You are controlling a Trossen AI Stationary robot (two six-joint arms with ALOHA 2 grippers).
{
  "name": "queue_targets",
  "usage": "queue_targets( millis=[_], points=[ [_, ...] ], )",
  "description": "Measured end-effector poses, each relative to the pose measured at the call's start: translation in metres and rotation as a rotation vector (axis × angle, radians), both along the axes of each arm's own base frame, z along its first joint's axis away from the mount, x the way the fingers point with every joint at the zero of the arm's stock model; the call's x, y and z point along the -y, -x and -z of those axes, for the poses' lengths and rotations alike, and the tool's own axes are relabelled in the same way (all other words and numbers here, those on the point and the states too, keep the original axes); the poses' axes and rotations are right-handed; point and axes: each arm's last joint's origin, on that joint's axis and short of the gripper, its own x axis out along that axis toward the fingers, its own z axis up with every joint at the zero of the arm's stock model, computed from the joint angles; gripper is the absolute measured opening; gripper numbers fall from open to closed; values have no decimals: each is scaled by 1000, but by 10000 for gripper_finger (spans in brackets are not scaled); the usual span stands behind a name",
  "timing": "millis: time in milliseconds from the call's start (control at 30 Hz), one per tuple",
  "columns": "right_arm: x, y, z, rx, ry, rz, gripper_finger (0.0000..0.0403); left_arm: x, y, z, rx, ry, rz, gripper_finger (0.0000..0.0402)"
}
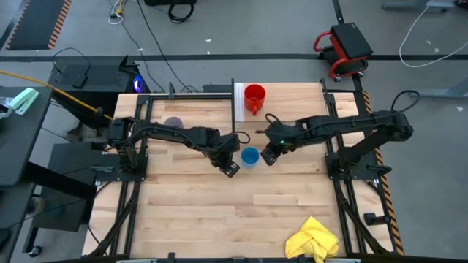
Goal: Stack small to large cups/mugs on shelf
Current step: Put the blue cup on the shelf
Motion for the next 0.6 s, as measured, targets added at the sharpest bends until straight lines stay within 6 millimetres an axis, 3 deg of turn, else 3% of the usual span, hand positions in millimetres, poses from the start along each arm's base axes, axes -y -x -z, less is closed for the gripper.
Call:
queue_targets(
  millis=[333,600],
  points=[
    [4,-33,41,-111,5,7,126,10,0,0,-1,-11,15,88],
    [15,-47,56,-115,10,33,126,12,0,0,-4,-9,2,80]
  ],
)
